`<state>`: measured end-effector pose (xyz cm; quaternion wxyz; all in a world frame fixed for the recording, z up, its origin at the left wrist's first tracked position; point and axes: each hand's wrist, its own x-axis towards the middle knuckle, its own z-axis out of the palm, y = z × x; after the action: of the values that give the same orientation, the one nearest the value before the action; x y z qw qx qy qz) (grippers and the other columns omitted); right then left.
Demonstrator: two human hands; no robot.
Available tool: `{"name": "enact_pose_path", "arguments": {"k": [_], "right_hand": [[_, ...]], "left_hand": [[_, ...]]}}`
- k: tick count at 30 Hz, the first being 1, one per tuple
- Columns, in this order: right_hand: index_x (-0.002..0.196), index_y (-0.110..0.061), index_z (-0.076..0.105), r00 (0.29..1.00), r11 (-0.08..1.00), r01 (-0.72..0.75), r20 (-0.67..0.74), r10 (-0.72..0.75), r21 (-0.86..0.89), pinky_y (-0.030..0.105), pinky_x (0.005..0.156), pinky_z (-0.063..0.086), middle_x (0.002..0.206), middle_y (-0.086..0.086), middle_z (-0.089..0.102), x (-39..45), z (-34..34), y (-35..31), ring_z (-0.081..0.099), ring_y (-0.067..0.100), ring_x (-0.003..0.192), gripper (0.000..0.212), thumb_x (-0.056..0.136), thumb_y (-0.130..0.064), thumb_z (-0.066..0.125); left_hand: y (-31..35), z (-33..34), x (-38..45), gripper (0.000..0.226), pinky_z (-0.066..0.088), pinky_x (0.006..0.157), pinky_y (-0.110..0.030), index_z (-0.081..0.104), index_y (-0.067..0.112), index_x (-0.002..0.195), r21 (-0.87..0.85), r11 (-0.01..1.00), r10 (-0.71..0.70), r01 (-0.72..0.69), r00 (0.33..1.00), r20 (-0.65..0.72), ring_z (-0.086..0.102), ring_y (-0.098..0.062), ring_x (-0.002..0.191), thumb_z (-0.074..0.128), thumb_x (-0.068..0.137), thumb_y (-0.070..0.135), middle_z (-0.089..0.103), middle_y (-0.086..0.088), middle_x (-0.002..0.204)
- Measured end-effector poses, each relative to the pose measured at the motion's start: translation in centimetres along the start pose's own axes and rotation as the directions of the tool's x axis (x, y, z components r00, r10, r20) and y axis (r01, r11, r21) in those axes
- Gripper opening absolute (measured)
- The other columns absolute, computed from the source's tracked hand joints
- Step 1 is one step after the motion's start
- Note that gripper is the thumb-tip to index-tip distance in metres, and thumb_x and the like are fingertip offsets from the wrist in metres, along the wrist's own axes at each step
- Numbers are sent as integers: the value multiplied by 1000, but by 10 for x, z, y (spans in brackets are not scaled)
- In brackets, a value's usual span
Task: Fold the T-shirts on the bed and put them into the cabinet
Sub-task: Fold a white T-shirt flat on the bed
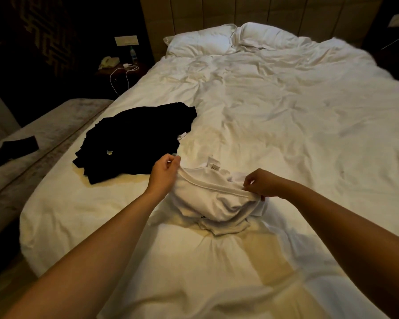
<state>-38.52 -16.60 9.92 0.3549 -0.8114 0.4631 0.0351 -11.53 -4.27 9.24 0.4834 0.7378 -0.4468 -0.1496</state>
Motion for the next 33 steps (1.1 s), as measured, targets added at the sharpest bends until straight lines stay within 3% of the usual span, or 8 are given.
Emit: {"name": "enact_pose_path", "arguments": {"k": [2,5,9,19,23,27,30,33], "right_hand": [[80,-10,68,998,997,41,-49,-38,72,21,61,43,75,2,60,-2,-2,-1,55,18,69,19,95,-20,61],[79,-6,67,959,929,128,-283,-27,347,31,73,41,79,5,58,-5,-6,-4,51,19,77,21,95,-13,55],[70,-13,55,899,618,281,-427,98,734,33,67,43,70,3,49,-5,-18,-7,46,20,69,29,97,-10,46],[90,-12,61,813,667,340,-564,147,663,29,63,42,82,4,59,-31,-95,-10,53,21,79,15,99,-22,55],[103,-14,71,961,750,190,-278,-8,634,31,70,53,101,8,69,-63,-123,3,65,25,90,15,92,-24,69],[99,-8,75,994,887,106,-48,-95,449,33,76,56,93,7,73,-85,-121,13,68,19,84,22,89,-28,73],[87,-4,70,981,837,170,-173,-92,520,32,68,52,82,8,66,-86,-113,12,63,21,78,21,96,-22,63],[85,0,67,915,791,297,-397,-75,536,33,73,41,85,11,59,-79,-105,12,53,24,81,22,96,-17,59]], "left_hand": [[-3,-4,0,26,36,58,-12,56,9,87,4,1000,-9,9,1000,-6,48,-6,66,53,103,28,53,3,73],[-5,-7,1,28,36,59,-10,58,4,91,-11,1000,-16,16,1000,-24,49,-7,69,52,104,29,55,0,76],[2,-5,3,28,37,56,-12,58,6,92,-73,995,-71,68,997,-44,48,-9,68,51,104,30,54,1,75],[66,6,34,28,43,66,-28,60,8,87,-144,989,24,-39,994,-103,54,-11,71,54,103,31,58,0,75],[98,13,44,28,50,56,-31,58,10,87,-267,963,7,-30,996,-87,57,-17,63,51,104,30,56,-3,70],[113,19,45,31,52,69,-38,61,3,94,-263,962,66,-68,998,-17,60,-20,71,52,104,31,59,-4,74],[114,21,40,31,49,71,-40,58,5,89,-231,968,103,-97,995,17,58,-20,72,52,104,32,57,-6,74],[112,17,37,33,45,70,-37,59,3,91,-197,975,107,-104,994,8,55,-17,71,52,104,33,56,-4,74]]}}
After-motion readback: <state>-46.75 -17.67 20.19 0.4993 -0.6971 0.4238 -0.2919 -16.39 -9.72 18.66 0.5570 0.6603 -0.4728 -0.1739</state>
